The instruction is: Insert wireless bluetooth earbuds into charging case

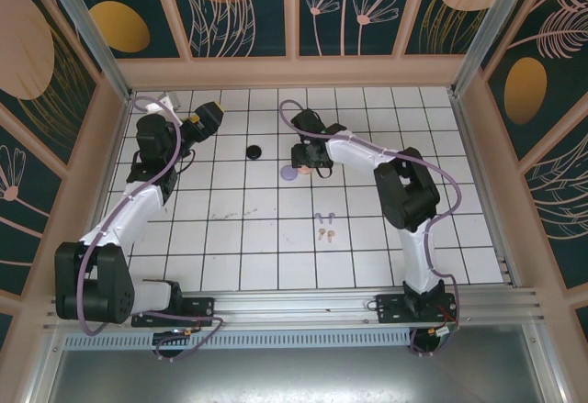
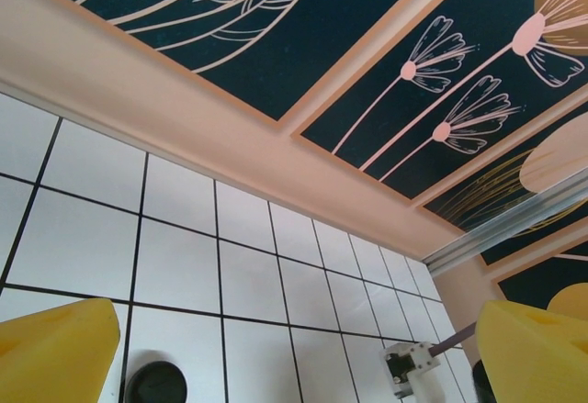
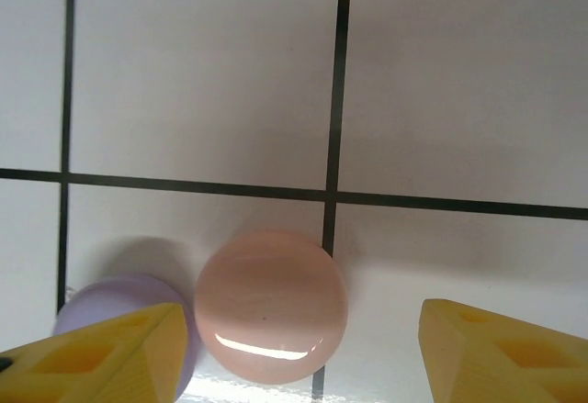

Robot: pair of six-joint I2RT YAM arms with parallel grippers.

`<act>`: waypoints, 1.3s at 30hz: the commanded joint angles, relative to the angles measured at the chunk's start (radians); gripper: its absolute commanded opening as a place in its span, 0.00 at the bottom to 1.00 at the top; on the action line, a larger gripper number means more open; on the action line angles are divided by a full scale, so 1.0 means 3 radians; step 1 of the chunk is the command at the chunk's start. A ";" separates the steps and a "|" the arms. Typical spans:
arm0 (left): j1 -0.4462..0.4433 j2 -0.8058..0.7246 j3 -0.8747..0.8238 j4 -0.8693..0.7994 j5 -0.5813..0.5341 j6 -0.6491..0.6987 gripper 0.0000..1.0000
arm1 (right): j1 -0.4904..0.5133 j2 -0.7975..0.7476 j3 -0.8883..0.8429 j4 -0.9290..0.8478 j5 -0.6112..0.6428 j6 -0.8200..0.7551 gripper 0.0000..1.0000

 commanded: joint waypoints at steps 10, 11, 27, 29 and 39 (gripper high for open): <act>0.0000 -0.0075 -0.0070 0.0043 0.0032 0.0127 0.99 | -0.0035 0.0160 0.0071 -0.0074 -0.0072 -0.0065 0.66; -0.0001 -0.0074 -0.0075 0.0054 0.0044 0.0127 0.99 | -0.0033 0.0164 0.0076 -0.0073 -0.0087 -0.0068 0.66; -0.0002 -0.0059 -0.0096 0.0112 0.0126 0.0118 0.99 | -0.0033 0.0236 0.0076 -0.0051 -0.0188 -0.0093 0.68; 0.0000 -0.0055 -0.0103 0.0132 0.0132 0.0111 0.99 | -0.0034 0.0231 0.0077 -0.0060 -0.0178 -0.0093 0.68; 0.0000 -0.0044 -0.0122 0.0172 0.0171 0.0117 0.99 | -0.0046 0.0060 0.0076 -0.0056 -0.0157 -0.0082 0.69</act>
